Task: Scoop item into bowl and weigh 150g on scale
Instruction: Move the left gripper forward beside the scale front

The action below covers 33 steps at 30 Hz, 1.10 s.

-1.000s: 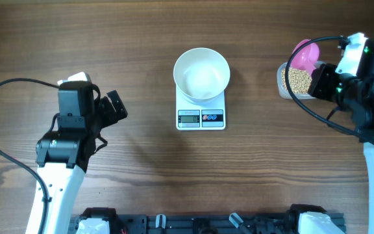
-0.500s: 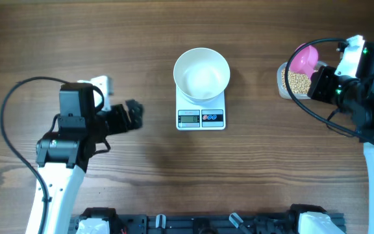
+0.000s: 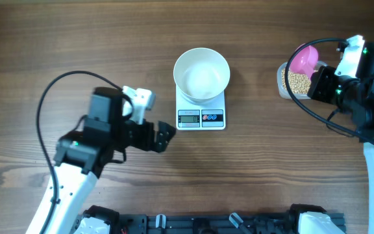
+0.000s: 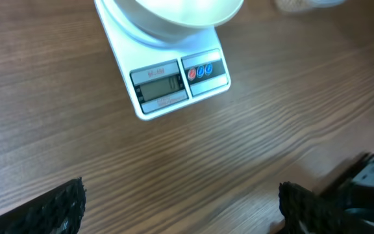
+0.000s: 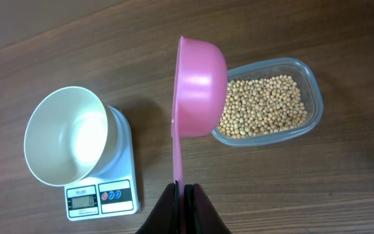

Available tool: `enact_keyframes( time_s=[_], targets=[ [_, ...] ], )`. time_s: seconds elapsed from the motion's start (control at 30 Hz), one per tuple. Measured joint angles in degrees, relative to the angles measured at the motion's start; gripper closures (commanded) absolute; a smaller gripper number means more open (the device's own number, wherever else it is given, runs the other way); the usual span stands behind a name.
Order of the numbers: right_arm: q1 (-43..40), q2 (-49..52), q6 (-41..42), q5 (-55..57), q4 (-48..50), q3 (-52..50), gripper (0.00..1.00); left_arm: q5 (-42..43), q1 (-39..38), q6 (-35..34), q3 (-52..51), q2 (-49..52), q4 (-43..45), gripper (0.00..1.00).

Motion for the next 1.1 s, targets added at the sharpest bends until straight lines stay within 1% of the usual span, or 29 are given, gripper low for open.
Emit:
enact_keyframes(
  time_s=[0.2, 0.33, 0.47, 0.67, 0.83, 1.1],
  targets=[
    [0.00, 0.00, 0.00, -0.02, -0.02, 0.00, 0.96, -12.04, -8.31, -6.34, 0.00, 0.00, 3.80, 0.00],
    [0.00, 0.00, -0.02, 0.00, 0.00, 0.00, 0.96, -15.19, -10.60, -8.50, 0.00, 0.39, 6.67, 0.00],
    [0.00, 0.00, -0.02, -0.02, 0.00, 0.00, 0.96, -16.28, -10.82, -9.25, 0.00, 2.25, 7.37, 0.00],
    [0.00, 0.00, -0.02, -0.02, 0.00, 0.00, 0.96, -14.62, -11.28, -9.22, 0.00, 5.99, 7.78, 0.00],
    [0.00, 0.00, -0.02, -0.02, -0.02, 0.00, 0.96, -12.61, -11.52, -8.90, 0.00, 6.32, 9.31, 0.00],
    [0.00, 0.00, -0.02, 0.00, 0.00, 0.00, 0.96, -11.65, -11.52, -6.86, 0.00, 6.34, 9.86, 0.00]
  ],
)
